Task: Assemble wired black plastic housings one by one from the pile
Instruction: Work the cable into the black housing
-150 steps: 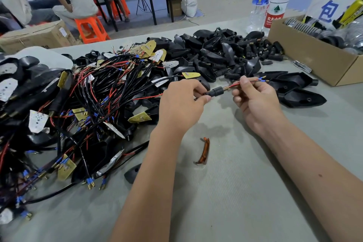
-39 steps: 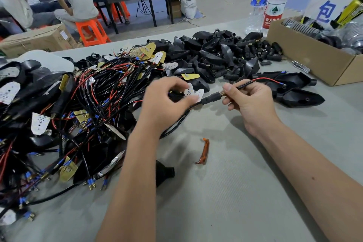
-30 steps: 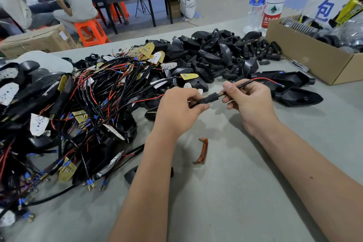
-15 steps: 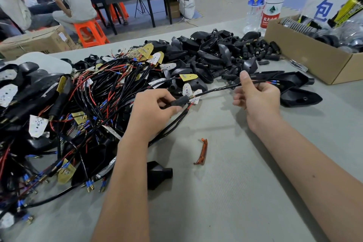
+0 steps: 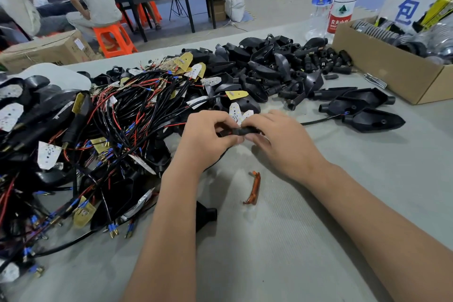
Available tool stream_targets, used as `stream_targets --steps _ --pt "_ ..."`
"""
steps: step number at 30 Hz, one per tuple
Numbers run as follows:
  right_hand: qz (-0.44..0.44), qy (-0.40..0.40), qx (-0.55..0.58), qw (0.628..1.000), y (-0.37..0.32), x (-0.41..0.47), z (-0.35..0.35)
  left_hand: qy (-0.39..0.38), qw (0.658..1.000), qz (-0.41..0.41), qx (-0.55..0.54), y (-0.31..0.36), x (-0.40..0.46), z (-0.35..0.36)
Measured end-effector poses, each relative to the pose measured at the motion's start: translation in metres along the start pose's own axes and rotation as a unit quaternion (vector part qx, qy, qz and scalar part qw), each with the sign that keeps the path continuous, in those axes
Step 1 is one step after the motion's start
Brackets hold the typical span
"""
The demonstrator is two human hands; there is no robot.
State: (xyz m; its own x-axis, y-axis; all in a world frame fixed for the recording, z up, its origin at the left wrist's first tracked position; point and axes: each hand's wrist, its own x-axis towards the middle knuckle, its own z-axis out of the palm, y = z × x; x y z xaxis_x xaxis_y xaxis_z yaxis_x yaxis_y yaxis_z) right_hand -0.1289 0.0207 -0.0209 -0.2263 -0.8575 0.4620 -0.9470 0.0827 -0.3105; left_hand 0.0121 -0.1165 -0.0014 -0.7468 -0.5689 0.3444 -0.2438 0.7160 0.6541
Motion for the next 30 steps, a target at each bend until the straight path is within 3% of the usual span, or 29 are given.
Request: stream_targets --steps 6,12,20,24,30 --pt "0.03 0.0 0.065 0.997 0.007 -0.002 0.0 -0.04 0.999 -0.035 0.005 -0.006 -0.003 -0.017" --pt "0.025 0.039 0.076 0.996 0.009 -0.003 -0.001 -0.032 0.996 -0.079 -0.022 -0.014 -0.008 -0.026" --pt "0.01 0.063 0.095 0.993 0.01 -0.004 -0.001 -0.021 0.985 -0.074 -0.152 -0.018 -0.011 -0.027" --pt "0.01 0.065 0.096 0.993 0.01 -0.003 -0.001 -0.002 0.958 -0.094 -0.271 -0.014 -0.011 -0.025" --pt "0.018 0.062 0.085 0.994 0.005 -0.004 -0.002 0.039 0.948 -0.121 -0.292 -0.013 -0.009 -0.021"
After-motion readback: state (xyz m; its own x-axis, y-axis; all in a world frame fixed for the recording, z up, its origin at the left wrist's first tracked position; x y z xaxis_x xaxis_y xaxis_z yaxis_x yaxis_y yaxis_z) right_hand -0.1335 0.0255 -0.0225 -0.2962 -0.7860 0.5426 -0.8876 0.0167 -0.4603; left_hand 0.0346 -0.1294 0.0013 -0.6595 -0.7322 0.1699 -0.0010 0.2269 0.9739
